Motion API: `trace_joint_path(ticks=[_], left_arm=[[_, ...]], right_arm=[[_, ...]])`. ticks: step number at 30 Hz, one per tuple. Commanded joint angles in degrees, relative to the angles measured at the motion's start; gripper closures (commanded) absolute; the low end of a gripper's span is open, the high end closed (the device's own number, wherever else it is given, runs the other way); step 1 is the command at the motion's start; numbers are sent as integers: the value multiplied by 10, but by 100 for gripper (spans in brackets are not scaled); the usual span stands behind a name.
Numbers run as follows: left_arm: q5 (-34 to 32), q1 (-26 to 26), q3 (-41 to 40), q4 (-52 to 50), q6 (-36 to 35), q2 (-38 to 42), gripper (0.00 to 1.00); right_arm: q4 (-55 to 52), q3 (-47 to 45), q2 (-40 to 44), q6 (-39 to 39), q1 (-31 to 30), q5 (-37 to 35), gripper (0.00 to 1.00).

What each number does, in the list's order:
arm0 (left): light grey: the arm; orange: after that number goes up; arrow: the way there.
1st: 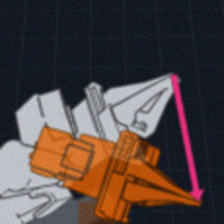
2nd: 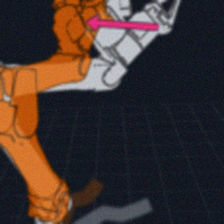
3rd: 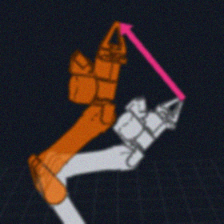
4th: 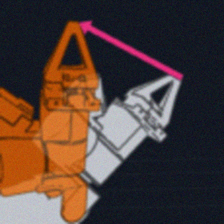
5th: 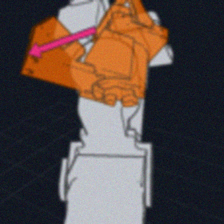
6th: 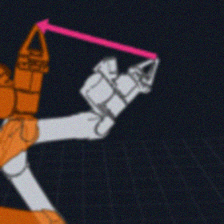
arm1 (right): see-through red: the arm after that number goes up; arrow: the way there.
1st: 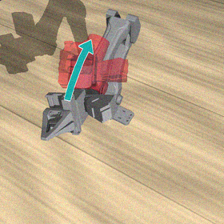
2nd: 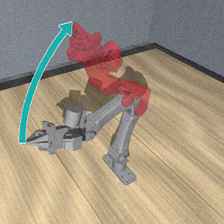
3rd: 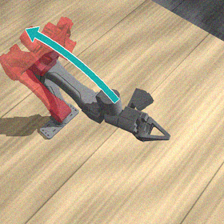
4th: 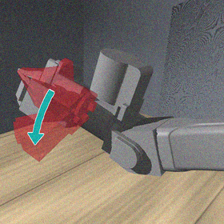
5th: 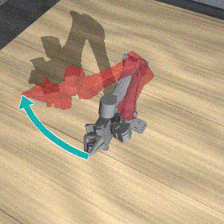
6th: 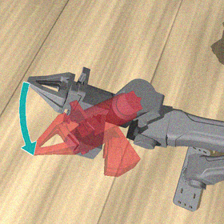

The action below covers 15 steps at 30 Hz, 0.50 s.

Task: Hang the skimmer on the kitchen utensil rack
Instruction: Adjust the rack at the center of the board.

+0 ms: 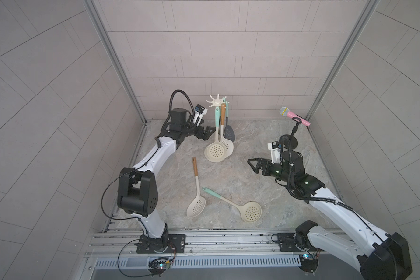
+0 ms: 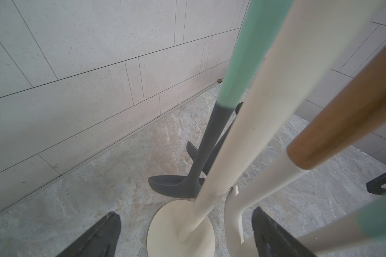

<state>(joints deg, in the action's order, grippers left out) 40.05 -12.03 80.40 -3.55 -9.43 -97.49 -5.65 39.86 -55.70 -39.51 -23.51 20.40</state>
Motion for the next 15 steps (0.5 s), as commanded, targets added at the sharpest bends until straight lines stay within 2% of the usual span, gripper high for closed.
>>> trace_joint_path(ticks=[1,15], left_arm=[[26,-8,-6,44,12,5,2],[44,-20,59,96,60,-67,5]], right_arm=[[-10,0,8,6,3,-13,0],[-18,2,3,7,5,-25,1]])
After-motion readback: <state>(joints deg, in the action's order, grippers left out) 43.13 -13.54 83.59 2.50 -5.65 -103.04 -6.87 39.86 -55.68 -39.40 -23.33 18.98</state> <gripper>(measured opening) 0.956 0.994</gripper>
